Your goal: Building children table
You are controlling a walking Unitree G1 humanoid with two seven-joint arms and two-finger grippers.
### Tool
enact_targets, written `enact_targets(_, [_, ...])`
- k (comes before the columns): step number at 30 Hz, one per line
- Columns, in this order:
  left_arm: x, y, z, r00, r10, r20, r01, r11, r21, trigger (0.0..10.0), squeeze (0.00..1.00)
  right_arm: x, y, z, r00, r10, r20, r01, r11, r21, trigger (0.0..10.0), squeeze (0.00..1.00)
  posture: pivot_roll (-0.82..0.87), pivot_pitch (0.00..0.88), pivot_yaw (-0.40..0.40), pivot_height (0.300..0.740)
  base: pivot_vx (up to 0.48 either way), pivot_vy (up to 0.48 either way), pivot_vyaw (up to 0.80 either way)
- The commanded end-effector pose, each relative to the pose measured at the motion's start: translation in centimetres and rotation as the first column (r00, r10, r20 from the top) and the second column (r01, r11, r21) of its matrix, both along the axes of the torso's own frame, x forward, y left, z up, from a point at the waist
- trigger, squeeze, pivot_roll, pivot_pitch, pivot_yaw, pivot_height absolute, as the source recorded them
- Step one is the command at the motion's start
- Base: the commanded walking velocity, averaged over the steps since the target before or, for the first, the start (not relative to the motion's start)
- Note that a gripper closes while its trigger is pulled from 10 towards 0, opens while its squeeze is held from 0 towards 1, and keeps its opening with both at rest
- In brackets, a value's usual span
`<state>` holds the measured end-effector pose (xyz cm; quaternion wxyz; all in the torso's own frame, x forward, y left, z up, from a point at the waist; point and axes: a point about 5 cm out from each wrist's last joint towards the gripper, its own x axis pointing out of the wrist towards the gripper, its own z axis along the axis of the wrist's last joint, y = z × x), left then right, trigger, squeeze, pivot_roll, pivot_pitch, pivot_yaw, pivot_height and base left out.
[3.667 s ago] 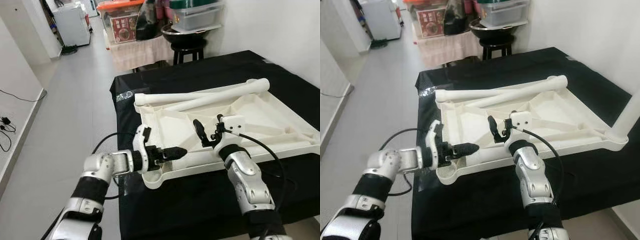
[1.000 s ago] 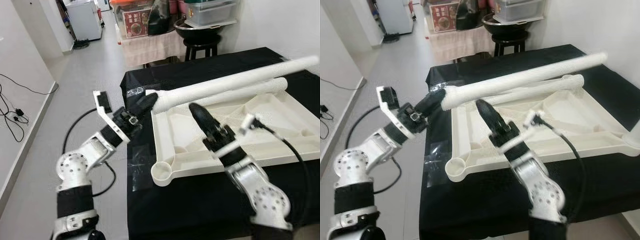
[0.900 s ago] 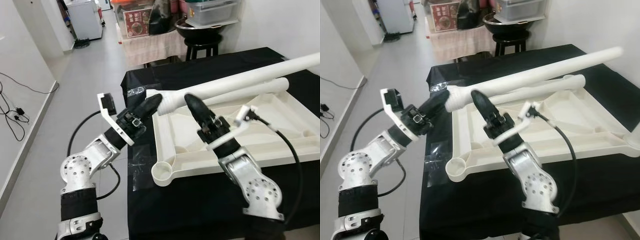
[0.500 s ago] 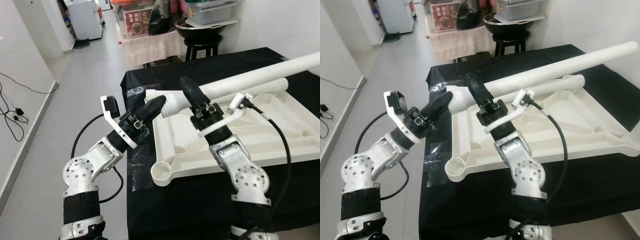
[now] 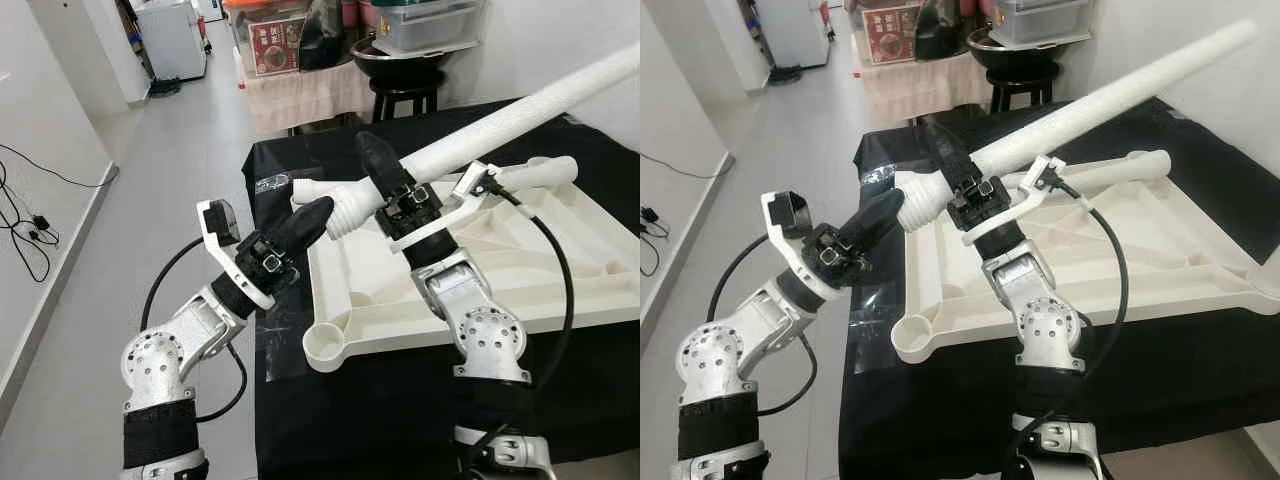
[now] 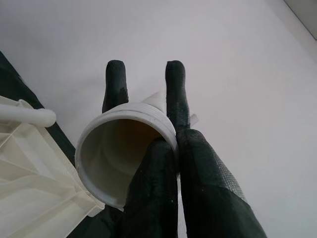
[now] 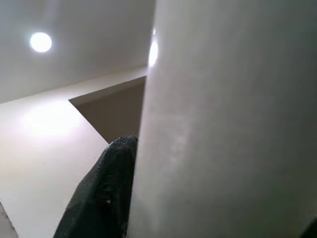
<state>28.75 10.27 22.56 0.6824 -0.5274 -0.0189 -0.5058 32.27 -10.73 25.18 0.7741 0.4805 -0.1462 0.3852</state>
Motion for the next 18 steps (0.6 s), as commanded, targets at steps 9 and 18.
enact_targets(9, [-0.4, 0.0, -0.6, 1.0, 0.003, 0.013, -0.004, 0.997, 0.081, 10.0, 0.0, -0.6, 0.8, 0.3, 0.996, 0.062, 0.066, -0.058, 0.996, -0.065, 0.0, 0.0, -0.05, 0.0, 0.068, 0.74, 0.0, 0.0, 0.0])
enact_targets(18, [-1.8, 1.8, -1.3, 0.998, 0.026, 0.059, -0.033, 0.992, 0.125, 10.0, 1.0, 0.1, -1.0, 0.4, 0.998, -0.025, 0.065, 0.03, 0.996, -0.081, 0.0, 0.0, -0.05, 0.0, 0.067, 0.74, 0.0, 0.0, 0.0])
